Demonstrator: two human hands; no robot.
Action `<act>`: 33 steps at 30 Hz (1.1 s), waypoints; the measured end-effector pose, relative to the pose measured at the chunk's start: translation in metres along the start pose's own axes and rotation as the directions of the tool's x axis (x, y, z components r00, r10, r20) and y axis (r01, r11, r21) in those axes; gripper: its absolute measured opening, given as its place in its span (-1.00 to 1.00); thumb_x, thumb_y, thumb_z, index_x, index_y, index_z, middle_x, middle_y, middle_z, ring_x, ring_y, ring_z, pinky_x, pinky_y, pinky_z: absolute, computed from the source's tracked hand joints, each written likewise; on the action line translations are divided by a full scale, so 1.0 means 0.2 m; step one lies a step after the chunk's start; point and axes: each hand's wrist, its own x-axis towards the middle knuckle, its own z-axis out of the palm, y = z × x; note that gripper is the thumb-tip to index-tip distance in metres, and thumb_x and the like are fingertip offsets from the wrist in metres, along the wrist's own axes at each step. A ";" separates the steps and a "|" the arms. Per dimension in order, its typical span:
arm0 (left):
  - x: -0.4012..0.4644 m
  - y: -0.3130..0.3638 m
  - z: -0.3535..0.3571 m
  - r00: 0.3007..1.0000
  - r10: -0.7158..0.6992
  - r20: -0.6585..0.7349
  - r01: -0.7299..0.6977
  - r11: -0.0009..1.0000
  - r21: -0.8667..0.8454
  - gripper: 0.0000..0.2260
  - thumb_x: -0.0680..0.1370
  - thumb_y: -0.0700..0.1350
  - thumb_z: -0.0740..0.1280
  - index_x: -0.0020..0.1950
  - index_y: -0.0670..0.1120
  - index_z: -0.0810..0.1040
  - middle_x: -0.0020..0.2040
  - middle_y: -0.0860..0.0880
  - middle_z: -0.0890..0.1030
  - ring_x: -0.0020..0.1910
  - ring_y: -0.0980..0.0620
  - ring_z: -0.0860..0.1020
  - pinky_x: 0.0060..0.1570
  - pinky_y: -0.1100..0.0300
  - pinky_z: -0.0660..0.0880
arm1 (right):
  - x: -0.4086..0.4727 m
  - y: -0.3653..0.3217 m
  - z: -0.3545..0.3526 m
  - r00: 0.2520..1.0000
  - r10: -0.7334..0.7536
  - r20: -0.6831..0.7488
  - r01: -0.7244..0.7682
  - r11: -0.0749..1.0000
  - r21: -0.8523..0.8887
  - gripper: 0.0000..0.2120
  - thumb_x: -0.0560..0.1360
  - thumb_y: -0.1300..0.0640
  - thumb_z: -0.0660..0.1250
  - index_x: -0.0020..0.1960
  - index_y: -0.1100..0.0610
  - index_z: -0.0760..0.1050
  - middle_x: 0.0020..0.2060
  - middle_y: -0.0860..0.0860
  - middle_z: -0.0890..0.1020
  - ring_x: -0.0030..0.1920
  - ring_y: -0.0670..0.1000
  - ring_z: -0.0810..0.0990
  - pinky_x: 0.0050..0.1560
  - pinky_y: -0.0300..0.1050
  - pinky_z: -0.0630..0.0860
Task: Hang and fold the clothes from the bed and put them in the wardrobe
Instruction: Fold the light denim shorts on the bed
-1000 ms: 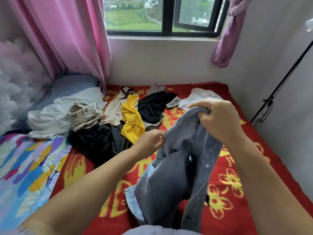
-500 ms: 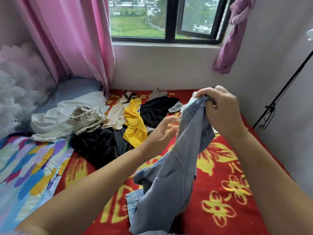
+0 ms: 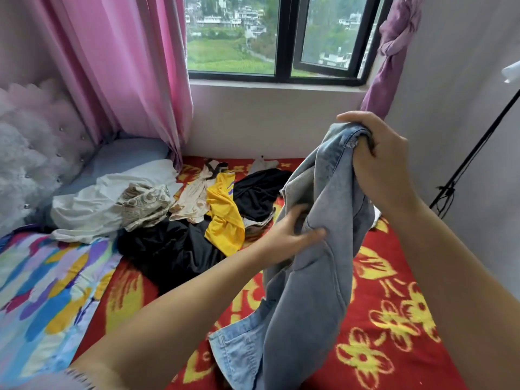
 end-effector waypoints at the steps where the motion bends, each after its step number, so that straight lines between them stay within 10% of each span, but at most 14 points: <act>1: 0.01 0.02 -0.01 1.000 -0.022 -0.022 0.017 0.985 -0.173 -0.55 0.61 0.06 0.23 0.44 -0.11 0.33 0.36 -0.07 0.46 0.33 0.05 0.42 0.35 -0.03 0.36 | 0.01 0.00 -0.01 1.000 -0.012 -0.012 0.012 1.000 0.017 -0.62 0.47 0.38 0.09 0.16 0.18 0.56 -0.06 -0.10 0.60 -0.13 -0.33 0.53 -0.03 -0.49 0.39; 4: 0.03 0.06 0.03 0.984 -0.141 0.112 0.179 0.833 -0.524 -0.57 0.67 0.10 -0.02 0.41 -0.06 0.39 0.31 -0.01 0.51 0.31 0.06 0.46 0.33 0.07 0.40 | 0.05 -0.01 -0.04 1.000 -0.019 -0.014 0.019 0.999 0.050 -0.59 0.46 0.41 0.07 0.19 0.22 0.54 -0.05 -0.09 0.59 -0.12 -0.38 0.51 -0.03 -0.52 0.36; 10: 0.05 0.01 0.07 0.948 -0.075 0.309 0.046 0.994 0.102 -0.55 0.47 -0.09 0.37 0.36 -0.03 0.40 0.12 0.13 0.55 0.15 0.16 0.50 0.16 0.19 0.47 | 0.09 -0.03 -0.08 0.995 -0.053 0.085 0.042 0.992 0.119 -0.47 0.41 0.35 0.03 0.24 -0.01 0.51 -0.04 -0.25 0.58 -0.05 -0.34 0.54 0.03 -0.48 0.39; 14: 0.06 -0.08 -0.08 0.997 0.070 -0.037 -0.063 0.983 0.171 -0.82 0.47 -0.21 0.41 0.05 -0.14 0.53 -0.05 -0.05 0.62 -0.02 0.02 0.59 -0.03 0.07 0.51 | 0.12 0.11 -0.17 0.995 0.096 0.006 -0.095 0.994 -0.059 -0.56 0.43 0.30 0.11 0.17 0.03 0.59 0.02 -0.16 0.63 0.01 -0.22 0.56 0.12 -0.42 0.39; 18: 0.10 -0.03 -0.45 0.898 0.204 -0.389 0.038 0.847 0.531 -0.84 0.45 -0.08 0.40 -0.19 -0.02 0.42 -0.35 0.07 0.47 -0.33 0.00 0.47 -0.35 0.15 0.33 | 0.05 0.27 -0.23 0.985 0.146 0.093 -0.113 0.948 -0.296 -0.67 0.46 0.31 0.22 0.13 0.12 0.62 0.02 0.05 0.68 0.09 0.04 0.61 0.17 -0.31 0.39; 22: 0.15 0.11 -0.68 0.890 0.242 -0.386 0.171 0.608 0.776 -0.79 0.42 0.09 0.32 -0.25 -0.01 0.39 -0.35 0.00 0.46 -0.25 -0.17 0.50 -0.31 0.10 0.34 | 0.04 0.34 -0.20 0.936 0.310 0.165 -0.215 0.877 -0.429 -0.71 0.50 0.23 0.23 0.15 0.05 0.59 0.01 0.14 0.67 0.10 0.20 0.59 0.17 0.10 0.48; 27: 0.15 0.13 -0.76 0.919 0.101 -0.381 0.316 0.388 0.866 -0.88 0.51 0.01 0.30 -0.15 -0.02 0.45 -0.10 -0.13 0.59 -0.04 -0.22 0.56 -0.20 0.09 0.38 | 0.11 0.32 -0.19 0.921 0.324 0.216 -0.162 0.823 -0.544 -0.69 0.53 0.15 0.20 0.22 -0.01 0.54 0.07 0.18 0.64 0.11 0.27 0.56 0.14 0.12 0.50; 33: 0.17 0.17 -0.81 0.866 0.036 -0.499 0.447 0.395 0.803 -0.85 0.50 -0.12 0.25 0.04 -0.04 0.52 -0.01 -0.15 0.59 0.00 -0.21 0.55 -0.16 0.09 0.39 | 0.15 0.27 -0.16 0.871 0.422 0.252 -0.184 0.756 -0.629 -0.58 0.48 0.25 0.18 0.28 -0.01 0.51 0.09 0.23 0.61 0.10 0.29 0.53 0.13 0.11 0.51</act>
